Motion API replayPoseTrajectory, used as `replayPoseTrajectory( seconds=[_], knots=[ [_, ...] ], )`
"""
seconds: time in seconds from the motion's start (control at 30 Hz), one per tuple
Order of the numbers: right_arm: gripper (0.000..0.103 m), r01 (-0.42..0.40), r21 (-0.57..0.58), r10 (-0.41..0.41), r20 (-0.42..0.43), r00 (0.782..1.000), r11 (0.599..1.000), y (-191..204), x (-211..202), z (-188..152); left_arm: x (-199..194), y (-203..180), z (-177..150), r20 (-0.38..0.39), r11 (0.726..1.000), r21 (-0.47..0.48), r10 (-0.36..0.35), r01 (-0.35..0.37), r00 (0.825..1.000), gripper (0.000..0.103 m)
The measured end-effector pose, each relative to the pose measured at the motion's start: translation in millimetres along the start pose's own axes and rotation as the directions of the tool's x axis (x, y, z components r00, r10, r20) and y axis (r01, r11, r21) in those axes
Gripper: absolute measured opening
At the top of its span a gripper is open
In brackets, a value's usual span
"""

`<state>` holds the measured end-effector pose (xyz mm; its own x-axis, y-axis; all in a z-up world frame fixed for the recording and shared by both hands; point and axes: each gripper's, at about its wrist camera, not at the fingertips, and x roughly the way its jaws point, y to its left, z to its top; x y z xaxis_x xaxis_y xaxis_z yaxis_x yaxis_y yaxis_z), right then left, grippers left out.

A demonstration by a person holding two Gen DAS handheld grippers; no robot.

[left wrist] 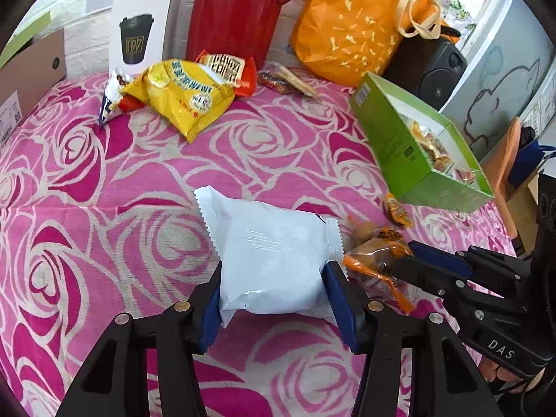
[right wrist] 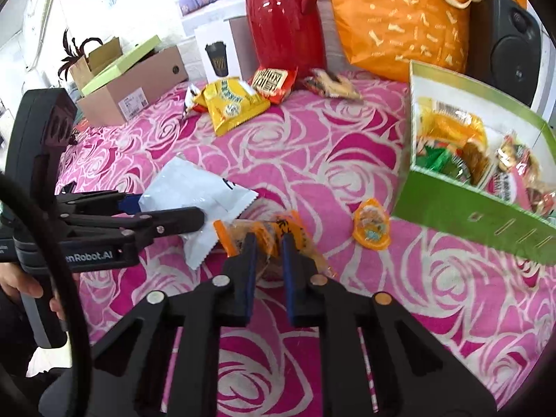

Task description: Organize snacks

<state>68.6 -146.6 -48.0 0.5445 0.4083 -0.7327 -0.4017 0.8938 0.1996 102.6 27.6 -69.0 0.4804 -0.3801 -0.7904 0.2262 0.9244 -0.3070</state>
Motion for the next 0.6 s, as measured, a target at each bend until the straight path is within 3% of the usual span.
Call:
replayPoseTrajectory(
  seconds=[0.2, 0.3, 0.5, 0.6],
  knots=[
    [0.012, 0.013, 0.013, -0.014, 0.053, 0.998, 1.0, -4.9, -19.3, 7.5, -19.9, -7.3, 14.7, 0.056, 1.0, 0.004, -0.023, 0.022, 0.998, 0.053],
    [0.006, 0.021, 0.015, -0.022, 0.095, 0.995, 1.0, -6.9, -34.4, 13.2, -29.6, -13.5, 23.9, 0.084, 0.999, 0.012, -0.038, 0.037, 0.996, 0.053],
    [0.004, 0.045, 0.022, -0.048, 0.193, 0.98, 0.999, -17.1, -67.0, 29.5, -44.3, -28.3, 43.7, 0.13, 0.997, 0.04, -0.069, 0.064, 0.989, 0.053],
    [0.004, 0.039, 0.019, -0.041, 0.175, 0.984, 0.999, -21.9, -66.1, 30.7, -50.1, -39.1, 53.1, 0.153, 0.995, 0.066, -0.078, 0.069, 0.985, 0.053]
  ],
)
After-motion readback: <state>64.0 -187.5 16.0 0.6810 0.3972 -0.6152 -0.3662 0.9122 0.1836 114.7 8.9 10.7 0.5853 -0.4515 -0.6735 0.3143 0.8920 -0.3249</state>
